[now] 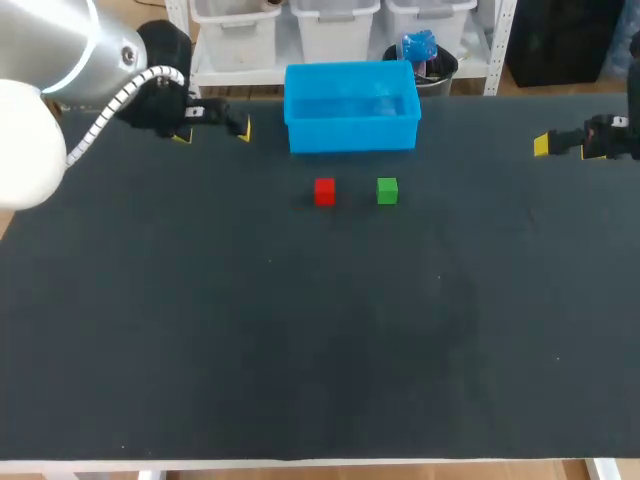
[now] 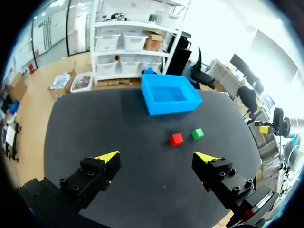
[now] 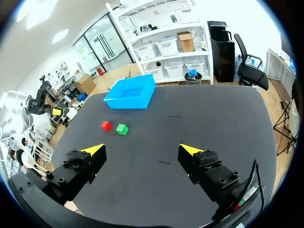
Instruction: Use the left arm to pick the red cube and place it into the blue plastic box first, then use the right arm to grasp the green cube and put it into the same blue plastic box after the first action is fully finished.
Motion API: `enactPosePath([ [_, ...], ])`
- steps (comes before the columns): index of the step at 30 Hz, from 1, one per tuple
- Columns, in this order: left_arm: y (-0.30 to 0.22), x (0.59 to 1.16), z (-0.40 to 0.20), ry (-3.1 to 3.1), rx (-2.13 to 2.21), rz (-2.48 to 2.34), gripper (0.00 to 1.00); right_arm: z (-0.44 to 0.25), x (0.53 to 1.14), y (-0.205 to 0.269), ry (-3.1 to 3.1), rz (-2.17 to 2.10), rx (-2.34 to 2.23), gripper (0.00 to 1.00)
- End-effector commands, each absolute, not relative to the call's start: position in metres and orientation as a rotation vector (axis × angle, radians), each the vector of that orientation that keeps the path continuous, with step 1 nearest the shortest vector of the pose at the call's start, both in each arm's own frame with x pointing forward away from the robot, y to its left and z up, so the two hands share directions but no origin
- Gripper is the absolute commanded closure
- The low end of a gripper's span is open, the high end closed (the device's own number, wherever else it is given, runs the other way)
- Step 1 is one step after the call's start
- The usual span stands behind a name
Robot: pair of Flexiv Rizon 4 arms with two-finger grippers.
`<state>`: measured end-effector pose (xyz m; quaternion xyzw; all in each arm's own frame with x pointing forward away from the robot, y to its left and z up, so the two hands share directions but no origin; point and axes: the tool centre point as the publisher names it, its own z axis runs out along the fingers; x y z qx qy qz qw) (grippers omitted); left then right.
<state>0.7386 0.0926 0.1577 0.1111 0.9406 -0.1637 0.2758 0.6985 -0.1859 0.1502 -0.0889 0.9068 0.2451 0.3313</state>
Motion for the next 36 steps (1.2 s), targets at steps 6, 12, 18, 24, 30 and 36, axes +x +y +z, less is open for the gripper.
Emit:
enactPosePath([
  [6, 0.090, 0.740, 0.157, 2.581, 0.292, -0.323, 0.00, 0.150, 0.699, -0.185, 2.372, 0.637, -0.232, 0.00],
  [12, 0.063, 0.749, 0.160, 2.719, 0.219, -0.153, 0.00, 0.150, 0.699, -0.185, 2.372, 0.637, -0.232, 0.00],
  [18, 0.031, 0.757, 0.152, 2.803, 0.199, -0.073, 0.00, 0.150, 0.699, -0.185, 2.372, 0.637, -0.232, 0.00],
  [24, 0.007, 0.764, 0.139, 2.843, 0.171, -0.131, 0.00, 0.150, 0.699, -0.185, 2.372, 0.637, -0.232, 0.00],
  [30, -0.008, 0.770, 0.133, 2.857, 0.169, -0.128, 0.00, 0.150, 0.699, -0.185, 2.372, 0.637, -0.232, 0.00],
  [36, -0.012, 0.773, 0.131, 2.866, 0.172, -0.124, 0.00, 0.150, 0.699, -0.185, 2.372, 0.637, -0.232, 0.00],
])
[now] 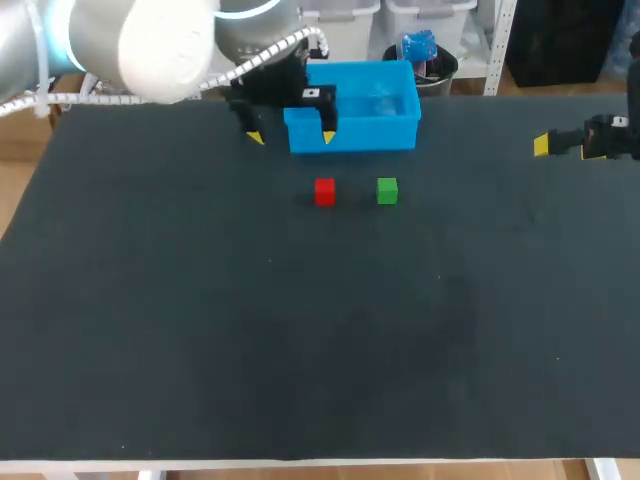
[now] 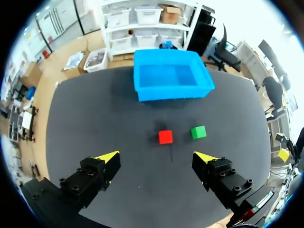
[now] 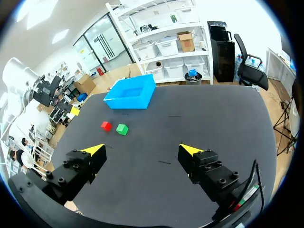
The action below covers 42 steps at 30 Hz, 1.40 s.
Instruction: Use the left arm to pick the red cube and place it into the blue plastic box first, then use the right arm to grasp the green cube and put it into the same blue plastic box after the first action is fully finished.
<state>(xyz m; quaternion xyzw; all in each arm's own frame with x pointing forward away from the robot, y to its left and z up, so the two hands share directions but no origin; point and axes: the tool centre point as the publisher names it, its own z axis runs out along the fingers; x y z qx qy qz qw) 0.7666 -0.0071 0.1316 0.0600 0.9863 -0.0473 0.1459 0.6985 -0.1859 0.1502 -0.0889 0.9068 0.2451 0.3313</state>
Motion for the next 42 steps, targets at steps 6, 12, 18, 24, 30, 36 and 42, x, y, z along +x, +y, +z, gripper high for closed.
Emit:
enactPosePath([
  [6, -0.016, 0.775, 0.127, 2.869, 0.163, -0.130, 0.00, 0.150, 0.699, -0.185, 2.372, 0.637, -0.232, 0.00],
  [12, -0.022, 0.778, 0.119, 2.871, 0.145, -0.150, 0.00, 0.150, 0.699, -0.185, 2.372, 0.637, -0.232, 0.00],
  [18, -0.027, 0.779, 0.107, 2.880, 0.133, -0.140, 0.00, 0.150, 0.699, -0.185, 2.372, 0.637, -0.232, 0.00],
  [24, -0.032, 0.777, 0.091, 2.888, 0.108, -0.132, 0.00, 0.150, 0.699, -0.185, 2.372, 0.637, -0.232, 0.00],
  [30, -0.037, 0.773, 0.073, 2.886, 0.076, -0.138, 0.00, 0.150, 0.699, -0.185, 2.372, 0.637, -0.232, 0.00],
  [36, -0.042, 0.772, 0.054, 2.876, 0.066, -0.143, 0.00, 0.150, 0.699, -0.185, 2.372, 0.637, -0.232, 0.00],
  [42, -0.044, 0.772, 0.039, 2.874, 0.043, -0.129, 0.00, 0.150, 0.699, -0.185, 2.372, 0.637, -0.232, 0.00],
])
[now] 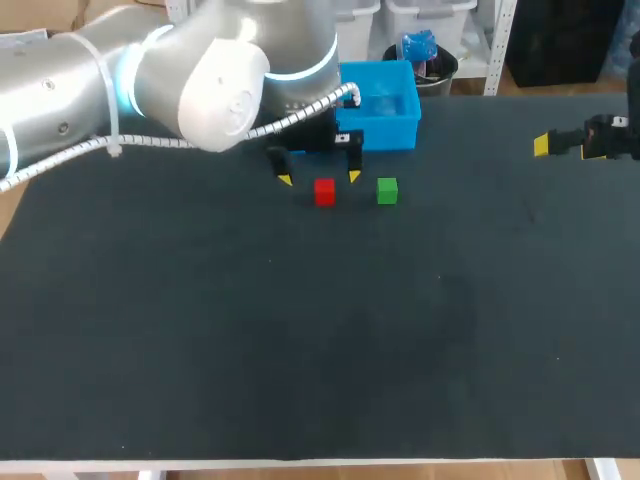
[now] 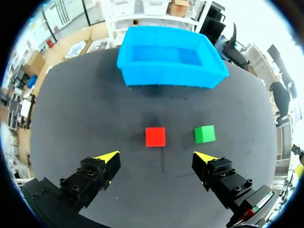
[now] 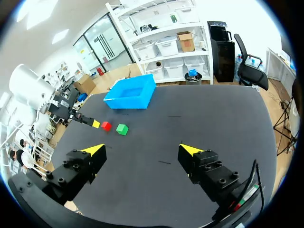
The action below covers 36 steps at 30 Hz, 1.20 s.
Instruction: Use the left arm to pick the red cube and place it into the blue plastic box first, then use the right arm to grasp the green cube and put it into the same blue plastic box after the first action is fully finished.
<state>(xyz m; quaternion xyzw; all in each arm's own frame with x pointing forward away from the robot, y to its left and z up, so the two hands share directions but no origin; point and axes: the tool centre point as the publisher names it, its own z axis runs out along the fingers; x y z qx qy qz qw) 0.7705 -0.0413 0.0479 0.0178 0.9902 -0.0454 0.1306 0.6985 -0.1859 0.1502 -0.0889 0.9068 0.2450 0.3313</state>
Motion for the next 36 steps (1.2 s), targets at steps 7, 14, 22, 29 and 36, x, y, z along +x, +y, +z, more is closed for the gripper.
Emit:
enactPosePath([
  [7, -0.039, 0.777, 0.027, 2.882, 0.007, -0.105, 0.00, 0.150, 0.699, -0.185, 2.372, 0.637, -0.232, 0.00],
  [14, -0.025, 0.787, 0.021, 2.885, -0.036, -0.066, 0.00, 0.150, 0.699, -0.185, 2.372, 0.637, -0.232, 0.00],
  [22, -0.020, 0.793, 0.016, 2.896, -0.064, -0.044, 0.00, 0.150, 0.699, -0.185, 2.372, 0.637, -0.232, 0.00],
  [29, -0.019, 0.793, 0.011, 2.905, -0.070, -0.033, 1.00, 0.150, 0.699, -0.185, 2.372, 0.637, -0.232, 0.00],
  [36, -0.019, 0.792, 0.010, 2.915, -0.074, -0.033, 1.00, 0.150, 0.699, -0.185, 2.372, 0.637, -0.232, 0.00],
])
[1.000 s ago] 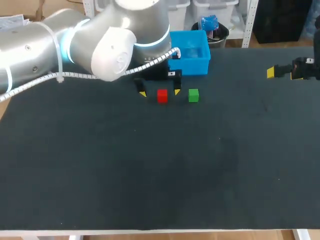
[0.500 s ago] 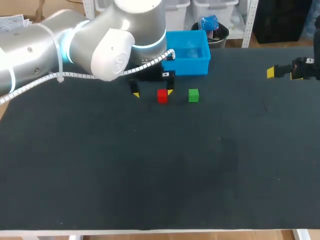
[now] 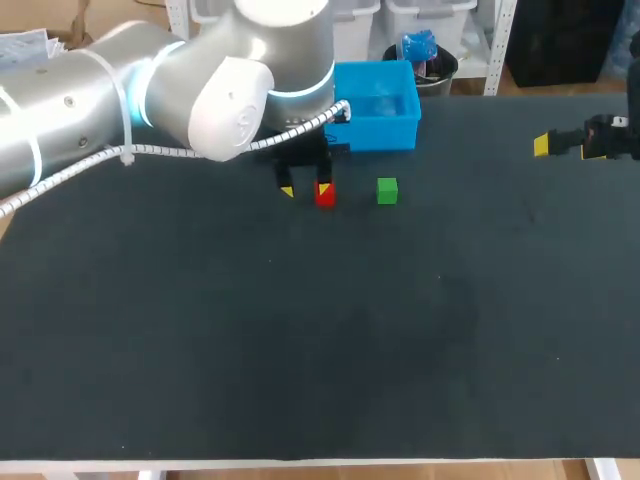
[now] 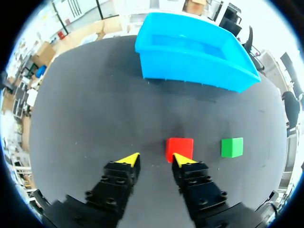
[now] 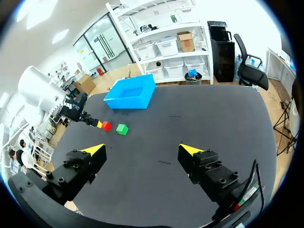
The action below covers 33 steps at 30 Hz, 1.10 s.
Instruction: Use the left arm to pick the red cube and place it into the blue plastic box first, then use the right arm to grasp the green cube and put it into the same blue plastic box after the first action is fully finished.
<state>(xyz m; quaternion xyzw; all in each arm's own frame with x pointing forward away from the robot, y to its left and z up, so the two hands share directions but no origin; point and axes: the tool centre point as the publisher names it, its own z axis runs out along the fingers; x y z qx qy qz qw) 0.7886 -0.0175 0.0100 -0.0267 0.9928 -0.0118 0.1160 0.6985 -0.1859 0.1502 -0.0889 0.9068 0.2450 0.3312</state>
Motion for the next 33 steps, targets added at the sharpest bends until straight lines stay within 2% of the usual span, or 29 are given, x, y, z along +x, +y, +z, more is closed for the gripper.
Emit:
enactPosePath([
  [1, -0.019, 0.792, 0.010, 2.914, -0.074, -0.040, 1.00, 0.150, 0.699, -0.185, 2.372, 0.637, -0.232, 0.00],
  [2, -0.020, 0.793, 0.010, 2.911, -0.070, -0.041, 0.89, 0.150, 0.699, -0.185, 2.372, 0.637, -0.232, 0.00],
  [3, -0.020, 0.793, 0.011, 2.907, -0.066, -0.042, 0.65, 0.150, 0.699, -0.185, 2.372, 0.637, -0.232, 0.00],
  [4, -0.021, 0.793, 0.012, 2.907, -0.066, -0.045, 0.49, 0.150, 0.699, -0.185, 2.372, 0.637, -0.232, 0.00],
  [5, -0.021, 0.793, 0.013, 2.906, -0.065, -0.046, 0.16, 0.150, 0.699, -0.185, 2.372, 0.637, -0.232, 0.00],
  [6, -0.021, 0.793, 0.014, 2.904, -0.063, -0.050, 0.03, 0.150, 0.699, -0.185, 2.372, 0.637, -0.232, 0.00],
  [9, -0.022, 0.793, 0.017, 2.900, -0.058, -0.057, 0.00, 0.150, 0.699, -0.185, 2.372, 0.637, -0.232, 0.00],
  [33, -0.030, 0.795, 0.015, 2.896, -0.029, -0.071, 0.00, 0.150, 0.699, -0.185, 2.372, 0.637, -0.232, 0.00],
])
